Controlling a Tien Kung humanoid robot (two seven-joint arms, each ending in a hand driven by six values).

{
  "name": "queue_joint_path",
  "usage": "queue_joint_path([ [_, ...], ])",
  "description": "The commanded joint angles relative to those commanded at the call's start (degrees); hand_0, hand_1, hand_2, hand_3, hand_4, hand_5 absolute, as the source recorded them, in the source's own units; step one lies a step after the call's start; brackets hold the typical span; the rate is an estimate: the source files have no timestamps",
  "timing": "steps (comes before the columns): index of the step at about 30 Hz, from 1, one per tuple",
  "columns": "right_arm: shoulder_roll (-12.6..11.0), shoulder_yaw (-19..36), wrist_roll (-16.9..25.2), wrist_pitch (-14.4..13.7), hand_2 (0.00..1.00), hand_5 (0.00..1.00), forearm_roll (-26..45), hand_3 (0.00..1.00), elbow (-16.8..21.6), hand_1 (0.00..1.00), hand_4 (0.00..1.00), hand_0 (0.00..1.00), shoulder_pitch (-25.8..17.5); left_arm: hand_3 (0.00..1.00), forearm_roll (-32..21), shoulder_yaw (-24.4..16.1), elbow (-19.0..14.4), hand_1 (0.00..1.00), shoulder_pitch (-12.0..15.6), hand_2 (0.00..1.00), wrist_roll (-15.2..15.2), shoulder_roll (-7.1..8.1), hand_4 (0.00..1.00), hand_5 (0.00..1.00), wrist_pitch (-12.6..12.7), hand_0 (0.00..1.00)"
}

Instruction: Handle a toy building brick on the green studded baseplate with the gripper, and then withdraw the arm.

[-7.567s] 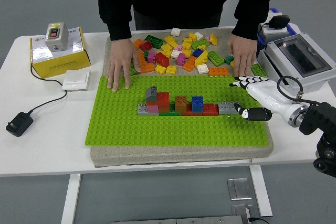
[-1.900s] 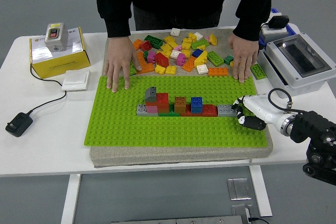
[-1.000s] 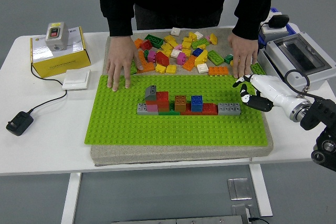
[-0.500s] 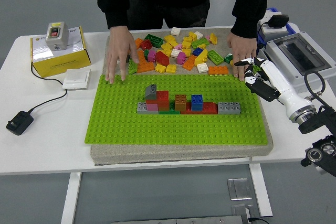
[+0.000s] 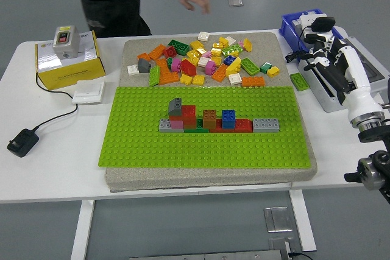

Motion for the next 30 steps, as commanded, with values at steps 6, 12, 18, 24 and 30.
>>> queue_joint_path([
  [6,-0.2,3.1,0.5,1.0,0.736,0.664,2.0,0.678,-0.1,0.661,0.473,0.639,-0.6,0.631,0.0,0.1,0.0,0.670,0.1,0.612,0.0,-0.32,0.331,0.629,-0.1,0.716],
  [12,-0.5,4.3,1.0,2.0,0.744,0.724,3.7,0.677,-0.2,0.689,0.514,0.691,-0.9,0.633,0.0,0.2,0.0,0.677,0.2,0.623,0.2,-0.30,0.332,0.624,-0.2,0.717],
  [18,-0.2,3.7,1.7,2.8,0.755,0.768,6.2,0.689,-1.0,0.708,0.544,0.723,-0.7,0.634,0.1,0.2,0.0,0.680,0.6,0.629,0.5,-0.13,0.333,0.622,-0.4,0.717],
  [24,0.4,2.6,2.6,4.0,0.761,0.801,9.8,0.696,-2.6,0.714,0.571,0.733,-0.3,0.641,0.6,-0.3,0.0,0.681,1.2,0.637,1.1,0.35,0.336,0.618,-0.6,0.718],
  [30,0.8,1.6,3.1,4.6,0.760,0.853,11.7,0.709,-3.3,0.715,0.603,0.745,0.0,0.642,0.5,-0.2,0.0,0.685,1.5,0.634,1.2,0.66,0.344,0.608,-0.8,0.721],
])
